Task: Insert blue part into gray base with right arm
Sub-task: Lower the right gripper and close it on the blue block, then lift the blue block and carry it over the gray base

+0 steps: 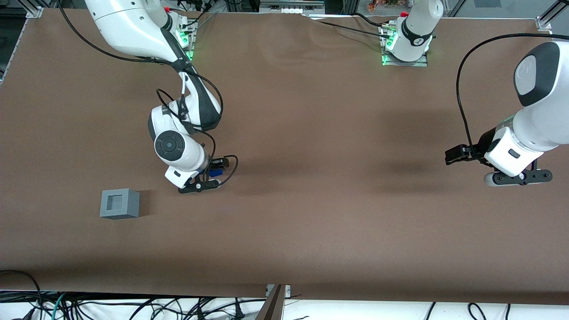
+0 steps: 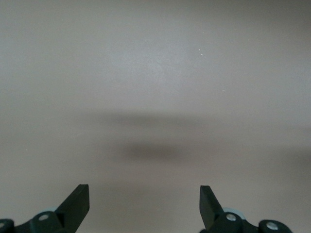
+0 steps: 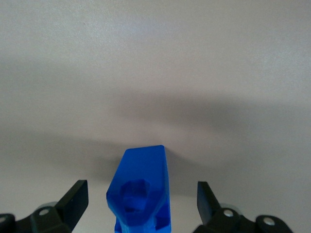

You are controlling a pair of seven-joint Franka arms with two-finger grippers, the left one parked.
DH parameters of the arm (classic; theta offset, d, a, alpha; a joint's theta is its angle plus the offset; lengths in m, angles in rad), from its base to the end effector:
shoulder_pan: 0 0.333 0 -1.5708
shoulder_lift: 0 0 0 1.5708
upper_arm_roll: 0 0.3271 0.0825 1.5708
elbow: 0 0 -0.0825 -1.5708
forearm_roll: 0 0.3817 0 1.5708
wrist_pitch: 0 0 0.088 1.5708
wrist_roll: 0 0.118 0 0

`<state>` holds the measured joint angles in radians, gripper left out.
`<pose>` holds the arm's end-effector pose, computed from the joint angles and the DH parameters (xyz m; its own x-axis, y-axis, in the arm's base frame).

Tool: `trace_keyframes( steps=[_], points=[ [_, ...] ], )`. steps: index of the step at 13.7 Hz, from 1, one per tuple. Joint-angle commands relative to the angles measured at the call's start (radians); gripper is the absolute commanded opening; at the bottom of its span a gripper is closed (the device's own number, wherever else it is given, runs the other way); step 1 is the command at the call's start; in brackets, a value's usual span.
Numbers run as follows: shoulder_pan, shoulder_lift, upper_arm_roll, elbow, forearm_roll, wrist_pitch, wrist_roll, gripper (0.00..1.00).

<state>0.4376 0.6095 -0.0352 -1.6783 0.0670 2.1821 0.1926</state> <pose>0.6162 0.2682 0.2389 0.9790 0.1723 -0.1093 0.1723 -0.9850 -0.0096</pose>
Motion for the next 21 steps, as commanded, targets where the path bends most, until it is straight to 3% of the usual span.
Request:
trace_keyframes(
  steps=[1,2,3,5,7,10,13,18,21],
  points=[
    [0.009,-0.007,-0.005,-0.014,-0.001,0.015,-0.019,0.74],
    [0.009,-0.007,-0.005,-0.014,0.001,0.008,-0.019,0.57],
    [0.009,-0.007,-0.005,-0.014,0.002,0.005,-0.021,0.46],
    [0.010,-0.007,-0.005,-0.014,0.004,0.005,-0.022,0.32],
    [0.010,-0.008,-0.005,-0.011,0.002,0.005,-0.027,0.24],
    [-0.008,-0.023,-0.015,0.014,0.004,-0.017,-0.068,0.23],
    [-0.075,-0.053,-0.020,0.112,0.007,-0.151,-0.088,0.23],
    [-0.108,-0.062,-0.155,0.232,0.002,-0.217,-0.096,0.23],
    [-0.146,-0.053,-0.184,0.236,0.002,-0.205,-0.125,0.23]
  ],
)
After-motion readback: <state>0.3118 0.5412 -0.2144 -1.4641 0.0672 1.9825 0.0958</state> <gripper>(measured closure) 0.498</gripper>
